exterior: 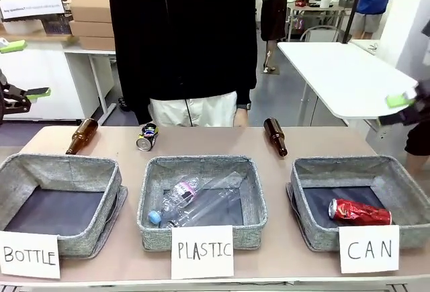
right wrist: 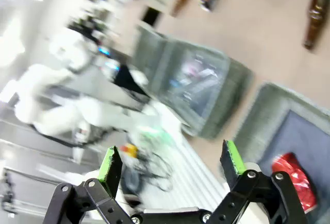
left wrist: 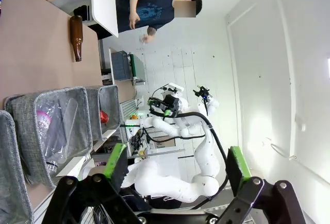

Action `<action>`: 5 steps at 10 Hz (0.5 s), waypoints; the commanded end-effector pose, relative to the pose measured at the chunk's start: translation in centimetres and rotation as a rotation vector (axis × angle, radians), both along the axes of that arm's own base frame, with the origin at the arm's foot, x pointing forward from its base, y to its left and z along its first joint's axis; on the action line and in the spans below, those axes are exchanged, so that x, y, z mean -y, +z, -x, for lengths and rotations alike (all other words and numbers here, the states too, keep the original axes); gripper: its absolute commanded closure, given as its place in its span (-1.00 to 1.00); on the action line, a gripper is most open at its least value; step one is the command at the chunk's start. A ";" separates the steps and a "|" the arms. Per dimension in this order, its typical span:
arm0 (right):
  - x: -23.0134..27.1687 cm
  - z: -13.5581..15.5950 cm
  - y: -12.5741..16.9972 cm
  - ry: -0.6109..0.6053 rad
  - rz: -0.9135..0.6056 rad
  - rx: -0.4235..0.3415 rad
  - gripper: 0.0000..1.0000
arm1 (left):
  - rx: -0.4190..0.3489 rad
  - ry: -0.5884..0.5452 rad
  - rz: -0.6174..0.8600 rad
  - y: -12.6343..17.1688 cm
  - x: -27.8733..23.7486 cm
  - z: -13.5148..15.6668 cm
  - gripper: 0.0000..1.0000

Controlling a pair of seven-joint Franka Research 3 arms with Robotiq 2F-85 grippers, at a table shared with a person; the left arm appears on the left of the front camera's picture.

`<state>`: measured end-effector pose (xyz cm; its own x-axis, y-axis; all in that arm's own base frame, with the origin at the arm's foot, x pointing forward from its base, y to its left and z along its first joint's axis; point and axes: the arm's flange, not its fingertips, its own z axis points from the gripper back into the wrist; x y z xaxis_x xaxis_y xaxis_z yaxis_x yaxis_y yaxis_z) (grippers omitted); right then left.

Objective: Sort the can waste into the basket.
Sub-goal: Pick up the can waste from the table and place it in the right Fabric basket.

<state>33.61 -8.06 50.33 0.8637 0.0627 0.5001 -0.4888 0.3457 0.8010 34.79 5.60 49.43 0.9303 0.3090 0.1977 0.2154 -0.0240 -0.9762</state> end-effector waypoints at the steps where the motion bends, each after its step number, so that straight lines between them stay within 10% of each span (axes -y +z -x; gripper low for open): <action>1: 1.5 -1.6 -1.4 -0.127 -0.598 -0.100 -1.00 | 0.019 -0.008 0.007 -0.1 0.1 0.3 -1.00; 2: 1.5 -1.7 -1.9 -0.189 -0.648 -0.080 -1.00 | 0.019 -0.008 0.007 -0.1 0.1 0.3 -1.00; 3: 1.2 -0.2 -0.3 -0.027 -0.165 -0.030 -1.00 | 0.019 -0.008 0.007 -0.1 0.1 0.3 -1.00; 5: 1.2 -0.2 -0.3 -0.027 -0.165 -0.030 -1.00 | 0.019 -0.008 0.007 -0.1 0.1 0.3 -1.00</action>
<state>34.36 -9.36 49.22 0.8908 -0.0870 0.4460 -0.4274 0.1730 0.8873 34.79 5.59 49.43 0.9305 0.3086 0.1974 0.2151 -0.0242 -0.9763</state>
